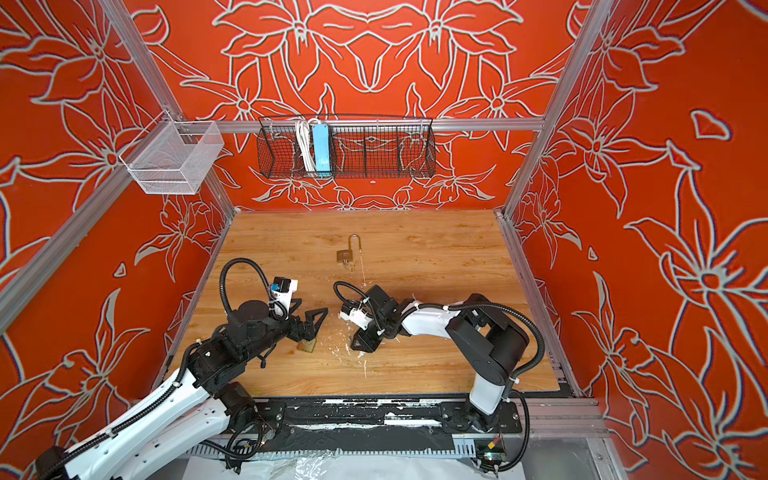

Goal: Unlock with the key

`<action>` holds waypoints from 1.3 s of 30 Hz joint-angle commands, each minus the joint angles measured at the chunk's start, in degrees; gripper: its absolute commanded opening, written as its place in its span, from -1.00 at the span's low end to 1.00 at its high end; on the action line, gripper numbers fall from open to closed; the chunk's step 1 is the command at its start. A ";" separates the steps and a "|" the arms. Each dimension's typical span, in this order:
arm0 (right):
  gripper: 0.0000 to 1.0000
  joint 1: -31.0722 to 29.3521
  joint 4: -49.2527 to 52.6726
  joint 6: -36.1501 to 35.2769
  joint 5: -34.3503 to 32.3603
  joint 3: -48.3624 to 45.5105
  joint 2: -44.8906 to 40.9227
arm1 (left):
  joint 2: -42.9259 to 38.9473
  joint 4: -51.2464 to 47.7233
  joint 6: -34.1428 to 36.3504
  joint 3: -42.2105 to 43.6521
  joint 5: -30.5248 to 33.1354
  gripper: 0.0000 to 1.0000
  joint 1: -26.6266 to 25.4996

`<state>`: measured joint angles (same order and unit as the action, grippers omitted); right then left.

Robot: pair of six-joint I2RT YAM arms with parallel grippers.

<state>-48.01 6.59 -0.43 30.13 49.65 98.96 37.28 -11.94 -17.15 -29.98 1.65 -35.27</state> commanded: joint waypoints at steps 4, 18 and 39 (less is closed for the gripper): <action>-0.29 -0.79 2.97 -2.30 0.32 1.49 1.28 | 0.43 -0.01 0.27 0.38 0.29 0.95 -0.36; -0.20 -1.31 3.35 -1.06 -4.45 3.32 3.85 | 0.97 -0.20 1.04 0.40 0.91 0.95 -0.35; -0.83 -1.98 4.99 -2.96 -4.48 3.97 4.41 | -1.43 0.32 0.58 1.24 0.55 0.95 -0.35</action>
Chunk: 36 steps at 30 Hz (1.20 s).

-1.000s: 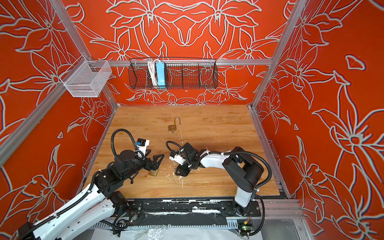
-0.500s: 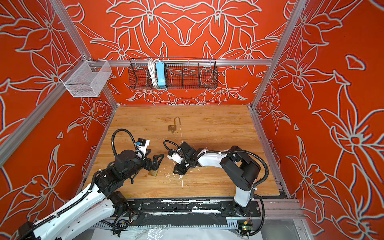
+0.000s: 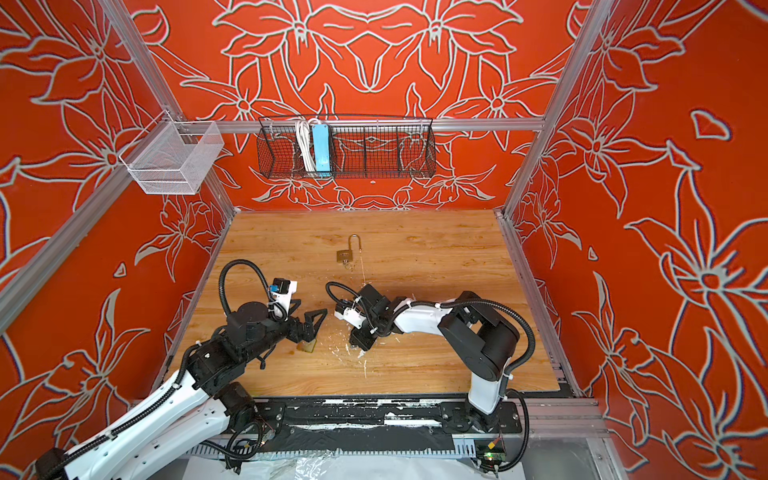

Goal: Unlock with the key

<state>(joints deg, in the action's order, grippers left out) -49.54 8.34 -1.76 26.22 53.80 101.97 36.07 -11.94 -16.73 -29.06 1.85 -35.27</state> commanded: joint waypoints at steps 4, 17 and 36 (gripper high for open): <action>-0.95 -0.41 3.10 -1.76 -0.52 -0.63 0.75 | 0.18 0.37 0.13 0.23 0.09 0.95 -0.33; -1.00 -0.30 2.02 -1.85 -3.30 -3.02 -3.45 | 0.66 0.50 0.03 0.32 0.53 0.95 -0.36; -0.23 0.32 0.89 -1.14 -6.09 -4.38 -5.34 | 0.55 0.52 0.04 0.32 0.09 0.95 -0.33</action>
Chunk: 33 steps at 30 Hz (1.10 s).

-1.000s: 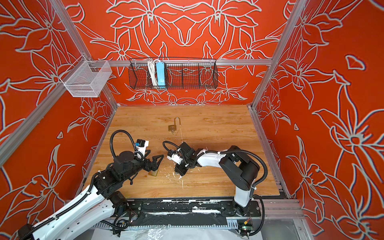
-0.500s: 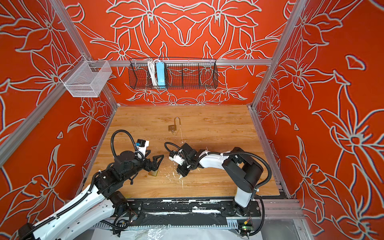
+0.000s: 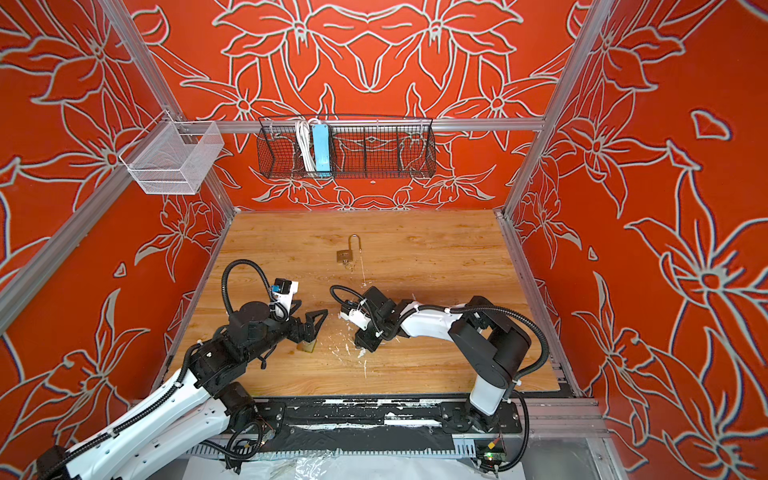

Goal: Unlock with the key

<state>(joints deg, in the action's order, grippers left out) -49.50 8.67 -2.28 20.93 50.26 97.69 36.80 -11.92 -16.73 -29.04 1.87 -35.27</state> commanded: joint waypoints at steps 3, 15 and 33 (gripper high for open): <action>-0.10 0.53 1.13 -0.35 -1.58 -0.79 -0.95 | -0.16 0.50 0.13 0.21 0.07 0.95 -0.33; 0.11 1.77 6.44 6.50 -1.11 -1.97 -0.97 | -0.74 -0.12 0.38 0.03 0.74 0.95 -0.37; -0.09 1.59 18.95 8.61 3.77 2.49 3.21 | -0.41 -0.51 0.82 -0.05 2.04 0.95 -0.42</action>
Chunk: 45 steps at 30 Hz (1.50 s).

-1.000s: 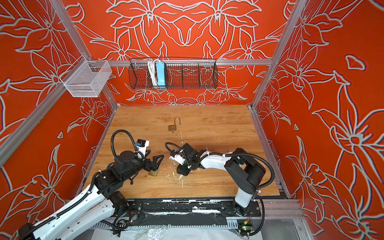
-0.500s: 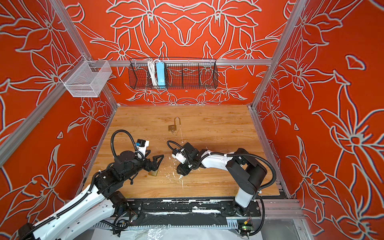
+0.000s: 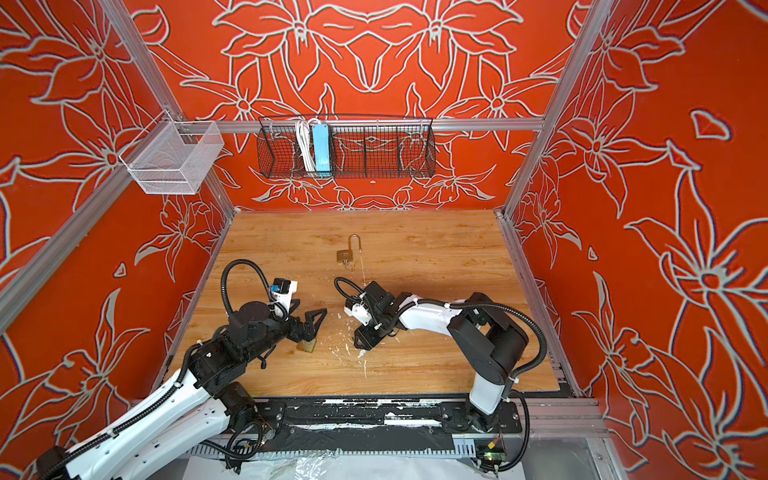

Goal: Unlock with the key

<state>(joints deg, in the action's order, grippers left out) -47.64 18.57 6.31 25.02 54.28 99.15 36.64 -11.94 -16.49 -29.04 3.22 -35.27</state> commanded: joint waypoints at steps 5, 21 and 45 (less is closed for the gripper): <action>-0.12 -0.60 10.00 -0.29 -0.22 -1.59 2.18 | -0.42 -0.54 0.59 -0.07 0.71 0.95 -0.42; -0.31 -1.93 10.70 -0.50 0.91 0.43 5.84 | -1.10 -0.62 0.49 0.12 0.82 0.95 -0.42; -1.00 -0.94 6.99 -1.33 -0.38 0.33 5.08 | -3.25 -0.37 0.07 0.88 1.43 0.95 -0.59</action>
<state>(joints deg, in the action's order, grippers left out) -48.84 23.59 6.35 28.88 57.69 102.98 34.44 -12.45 -16.51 -29.02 3.88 -35.38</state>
